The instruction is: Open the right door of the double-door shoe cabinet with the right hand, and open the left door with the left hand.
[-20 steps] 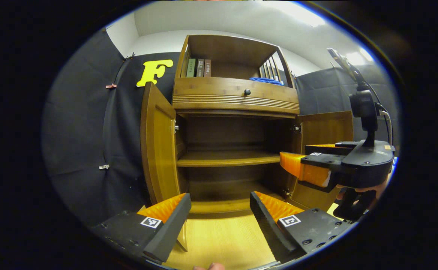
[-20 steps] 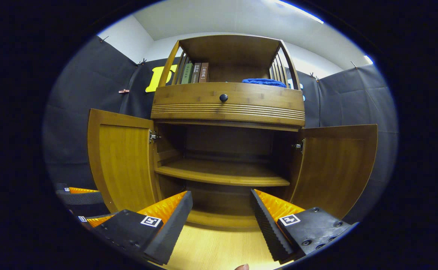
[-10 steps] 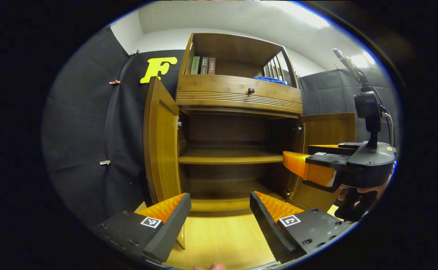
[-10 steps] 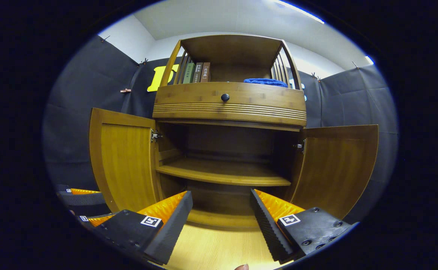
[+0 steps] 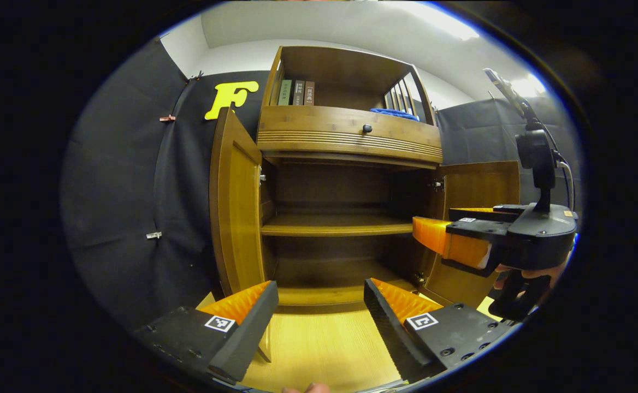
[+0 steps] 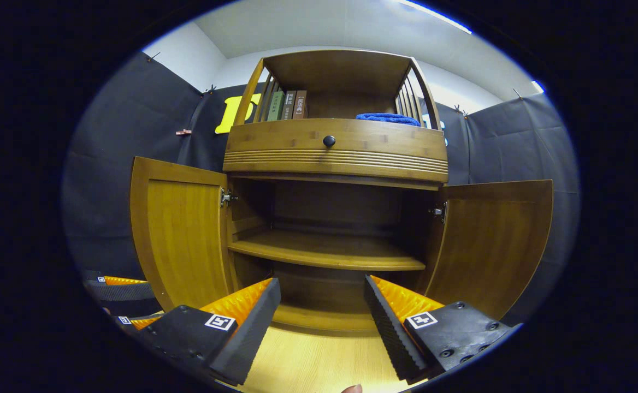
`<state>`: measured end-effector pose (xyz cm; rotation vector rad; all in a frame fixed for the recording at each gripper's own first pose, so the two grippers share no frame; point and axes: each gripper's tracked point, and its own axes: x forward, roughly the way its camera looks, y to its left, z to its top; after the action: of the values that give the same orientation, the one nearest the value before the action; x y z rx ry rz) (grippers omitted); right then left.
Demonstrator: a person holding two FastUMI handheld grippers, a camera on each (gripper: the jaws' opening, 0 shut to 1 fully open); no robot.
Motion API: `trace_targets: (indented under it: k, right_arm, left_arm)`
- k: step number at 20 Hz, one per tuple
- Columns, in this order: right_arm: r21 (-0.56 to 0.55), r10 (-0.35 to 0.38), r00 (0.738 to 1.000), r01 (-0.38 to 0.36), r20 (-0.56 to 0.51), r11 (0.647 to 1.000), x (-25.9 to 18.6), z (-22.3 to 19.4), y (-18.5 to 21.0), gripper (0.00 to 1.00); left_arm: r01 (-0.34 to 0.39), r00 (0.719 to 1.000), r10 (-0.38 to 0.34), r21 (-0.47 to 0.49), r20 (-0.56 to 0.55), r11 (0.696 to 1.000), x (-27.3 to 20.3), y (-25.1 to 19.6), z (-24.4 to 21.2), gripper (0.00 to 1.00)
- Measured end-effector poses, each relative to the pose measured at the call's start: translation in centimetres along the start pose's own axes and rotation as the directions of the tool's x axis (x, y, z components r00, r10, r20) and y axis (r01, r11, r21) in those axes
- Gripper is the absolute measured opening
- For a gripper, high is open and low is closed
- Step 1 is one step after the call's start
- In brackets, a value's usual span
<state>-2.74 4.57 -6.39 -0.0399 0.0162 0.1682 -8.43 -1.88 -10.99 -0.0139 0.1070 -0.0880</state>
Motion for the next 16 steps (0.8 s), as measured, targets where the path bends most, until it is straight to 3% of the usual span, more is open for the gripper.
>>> trace_targets:
  k: [16]
  right_arm:
    - [-0.005,-0.002,1.0,0.002,-0.002,1.0,-0.01,-0.29,0.38,0.98]
  left_arm:
    - [-0.004,1.0,0.004,0.007,-0.009,1.0,-0.14,0.25,-0.47,1.0]
